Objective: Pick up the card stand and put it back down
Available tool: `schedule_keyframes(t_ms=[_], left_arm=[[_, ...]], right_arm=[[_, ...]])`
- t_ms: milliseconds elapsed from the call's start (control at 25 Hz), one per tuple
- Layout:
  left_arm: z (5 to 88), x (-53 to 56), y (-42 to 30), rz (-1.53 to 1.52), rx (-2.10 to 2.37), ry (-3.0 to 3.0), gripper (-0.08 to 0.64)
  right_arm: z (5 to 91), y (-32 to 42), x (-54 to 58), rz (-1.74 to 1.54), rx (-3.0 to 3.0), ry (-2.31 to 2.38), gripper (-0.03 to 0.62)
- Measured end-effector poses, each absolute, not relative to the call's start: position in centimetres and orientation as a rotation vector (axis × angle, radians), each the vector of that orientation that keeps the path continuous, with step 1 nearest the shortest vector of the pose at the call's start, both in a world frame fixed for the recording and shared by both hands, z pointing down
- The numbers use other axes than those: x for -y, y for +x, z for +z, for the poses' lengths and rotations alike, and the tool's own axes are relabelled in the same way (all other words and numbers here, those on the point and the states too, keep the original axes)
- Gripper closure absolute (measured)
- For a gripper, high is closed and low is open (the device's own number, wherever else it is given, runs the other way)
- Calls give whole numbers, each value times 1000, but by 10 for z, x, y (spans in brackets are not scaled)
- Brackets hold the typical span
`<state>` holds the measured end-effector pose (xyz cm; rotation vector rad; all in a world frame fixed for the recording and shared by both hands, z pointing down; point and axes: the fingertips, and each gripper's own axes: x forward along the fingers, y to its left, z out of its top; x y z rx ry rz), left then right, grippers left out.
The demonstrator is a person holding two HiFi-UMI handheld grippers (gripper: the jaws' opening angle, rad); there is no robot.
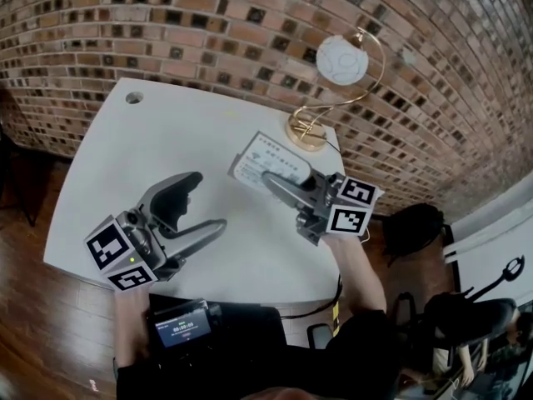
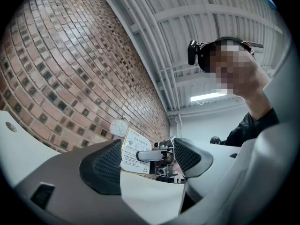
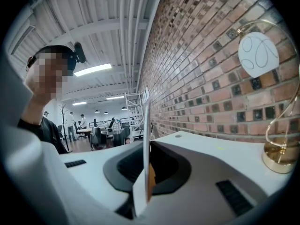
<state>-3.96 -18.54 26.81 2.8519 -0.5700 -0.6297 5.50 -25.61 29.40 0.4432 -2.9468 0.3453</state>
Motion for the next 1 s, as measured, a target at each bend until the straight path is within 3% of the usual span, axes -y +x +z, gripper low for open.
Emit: schedule_keyframes(t_ms=[1000], left_arm=[[277, 311, -24, -265, 633, 2891, 209]], right_arm=[[312, 42, 380, 369, 2908, 253, 561]])
